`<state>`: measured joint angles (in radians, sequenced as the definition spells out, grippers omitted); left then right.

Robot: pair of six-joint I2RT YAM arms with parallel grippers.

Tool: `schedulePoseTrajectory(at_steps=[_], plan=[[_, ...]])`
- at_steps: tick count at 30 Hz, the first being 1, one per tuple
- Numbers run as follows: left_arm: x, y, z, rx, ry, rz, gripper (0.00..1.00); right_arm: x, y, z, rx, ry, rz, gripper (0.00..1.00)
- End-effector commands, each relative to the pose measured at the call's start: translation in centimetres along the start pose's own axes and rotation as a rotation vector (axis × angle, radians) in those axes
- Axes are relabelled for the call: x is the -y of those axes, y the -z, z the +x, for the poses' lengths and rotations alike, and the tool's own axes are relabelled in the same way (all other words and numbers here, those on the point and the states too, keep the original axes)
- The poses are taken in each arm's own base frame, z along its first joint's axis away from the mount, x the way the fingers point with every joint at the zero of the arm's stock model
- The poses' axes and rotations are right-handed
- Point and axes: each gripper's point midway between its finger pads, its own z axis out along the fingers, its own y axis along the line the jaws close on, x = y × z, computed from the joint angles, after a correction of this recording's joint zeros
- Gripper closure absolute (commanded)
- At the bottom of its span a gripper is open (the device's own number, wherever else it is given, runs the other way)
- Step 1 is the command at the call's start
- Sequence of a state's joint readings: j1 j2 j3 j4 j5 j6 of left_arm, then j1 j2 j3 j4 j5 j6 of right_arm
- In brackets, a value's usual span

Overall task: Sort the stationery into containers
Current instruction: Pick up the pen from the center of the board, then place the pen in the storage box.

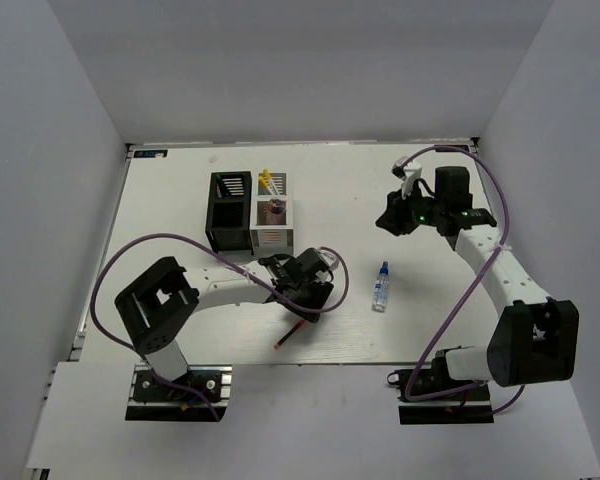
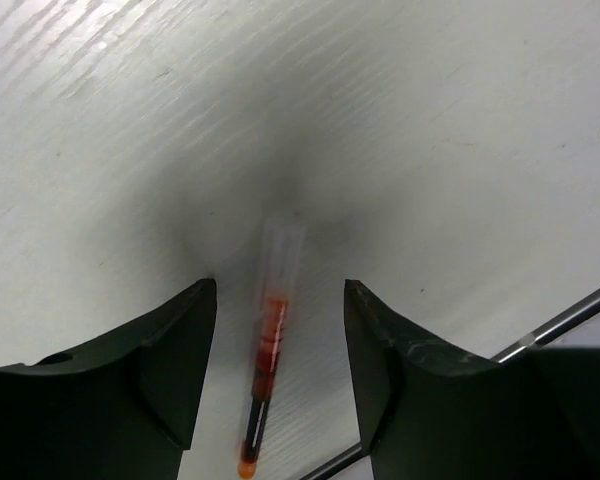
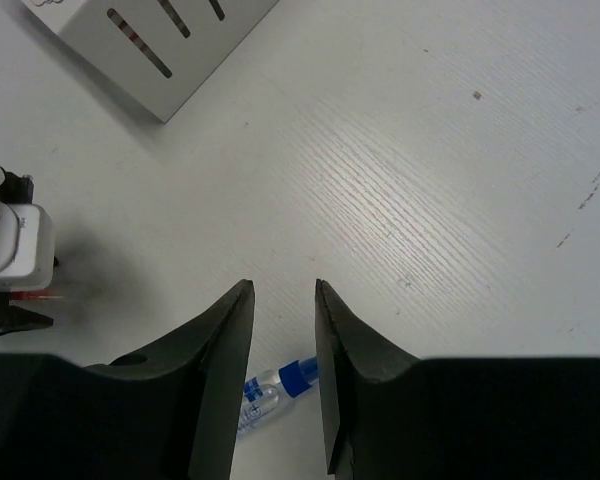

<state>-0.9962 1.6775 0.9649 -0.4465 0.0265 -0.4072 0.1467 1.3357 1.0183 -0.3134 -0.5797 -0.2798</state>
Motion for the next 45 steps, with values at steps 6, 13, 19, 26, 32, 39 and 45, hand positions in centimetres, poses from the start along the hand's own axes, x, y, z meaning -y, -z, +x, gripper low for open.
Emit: schedulePoseTrajectory(at_steps=[6, 13, 19, 26, 32, 39, 45], plan=[[0.6, -0.9, 0.5, -0.021, -0.079, -0.068, 0.53, -0.2, 0.3, 0.9, 0.002, -0.013, -0.018, 0.63], [-0.9, -1.2, 2.7, -0.101, -0.135, -0.205, 0.7, -0.1, 0.3, 1.7, -0.004, -0.029, -0.016, 0.63], [-0.2, -0.5, 1.1, -0.048, -0.123, -0.206, 0.94, -0.7, 0.5, 2.9, -0.019, -0.019, -0.027, 0.48], [3.1, 6.1, -9.6, 0.294, -0.056, -0.125, 1.0, -1.2, 1.0, 4.6, -0.031, -0.02, -0.031, 0.15], [0.6, 14.5, -18.4, 0.66, 0.043, -0.209, 1.0, -0.8, 0.7, 6.1, -0.059, -0.066, -0.001, 0.1], [-8.0, 22.3, -26.2, 0.985, 0.257, -0.479, 1.0, -1.6, 0.5, 7.0, -0.092, -0.111, -0.068, 0.15], [-18.1, 24.1, -28.8, 1.058, 0.449, -0.72, 1.0, -2.4, 0.8, 7.2, -0.087, -0.088, -0.103, 0.52]])
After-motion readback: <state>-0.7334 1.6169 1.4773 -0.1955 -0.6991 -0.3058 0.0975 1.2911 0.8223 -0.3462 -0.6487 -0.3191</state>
